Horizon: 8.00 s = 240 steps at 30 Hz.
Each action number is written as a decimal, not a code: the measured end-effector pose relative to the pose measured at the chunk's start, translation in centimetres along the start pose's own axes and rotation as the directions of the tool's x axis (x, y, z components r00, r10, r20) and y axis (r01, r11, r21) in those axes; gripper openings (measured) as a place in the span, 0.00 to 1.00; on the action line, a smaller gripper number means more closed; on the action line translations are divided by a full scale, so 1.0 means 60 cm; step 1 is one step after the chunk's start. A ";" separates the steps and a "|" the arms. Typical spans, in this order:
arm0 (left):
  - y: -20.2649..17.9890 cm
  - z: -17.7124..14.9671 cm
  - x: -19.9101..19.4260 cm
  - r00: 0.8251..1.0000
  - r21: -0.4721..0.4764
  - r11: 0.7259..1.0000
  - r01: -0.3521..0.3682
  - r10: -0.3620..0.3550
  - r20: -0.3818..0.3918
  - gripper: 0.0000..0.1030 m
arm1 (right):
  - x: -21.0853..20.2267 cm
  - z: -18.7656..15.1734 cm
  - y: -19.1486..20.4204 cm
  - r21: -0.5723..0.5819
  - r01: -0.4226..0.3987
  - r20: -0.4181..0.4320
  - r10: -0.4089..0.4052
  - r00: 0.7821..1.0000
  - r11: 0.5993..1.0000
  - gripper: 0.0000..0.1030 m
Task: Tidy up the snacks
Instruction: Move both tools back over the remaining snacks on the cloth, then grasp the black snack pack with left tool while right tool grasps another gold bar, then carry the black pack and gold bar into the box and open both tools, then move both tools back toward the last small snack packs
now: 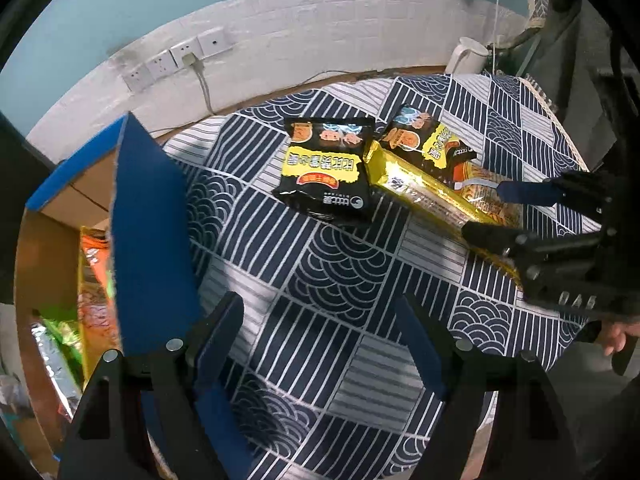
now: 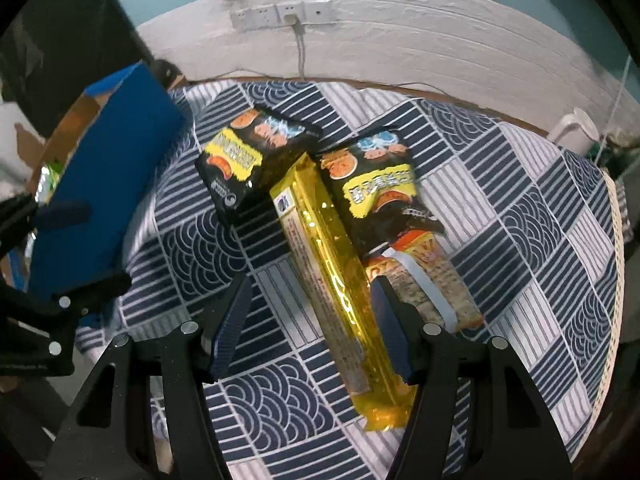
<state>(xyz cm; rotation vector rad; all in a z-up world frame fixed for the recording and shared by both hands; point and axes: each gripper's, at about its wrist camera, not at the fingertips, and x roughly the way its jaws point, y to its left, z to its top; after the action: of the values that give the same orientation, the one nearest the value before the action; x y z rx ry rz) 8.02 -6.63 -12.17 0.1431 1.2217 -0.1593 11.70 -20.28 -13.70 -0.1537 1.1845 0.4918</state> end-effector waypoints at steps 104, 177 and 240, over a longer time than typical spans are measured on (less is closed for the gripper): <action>0.014 0.059 -0.014 0.998 -0.089 0.996 0.027 -0.022 0.055 0.56 | -0.058 -0.072 -0.227 0.384 0.198 -0.007 -0.212 0.977 0.902 0.30; 0.445 -0.164 -0.126 0.983 -0.474 0.876 -0.085 0.151 0.103 0.56 | -0.004 0.201 0.452 -0.186 -0.096 0.007 0.099 0.995 0.978 0.30; 0.059 -0.022 -0.105 0.985 0.031 0.994 -0.105 0.100 0.138 0.72 | -0.067 0.065 -0.064 -0.011 0.092 -0.050 -0.093 0.994 0.996 0.74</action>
<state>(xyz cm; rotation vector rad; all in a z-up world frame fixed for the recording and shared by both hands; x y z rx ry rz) 5.42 -2.66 -6.57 0.2240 1.0730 -0.1011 15.55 -23.43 -9.06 -0.2285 1.2191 0.4137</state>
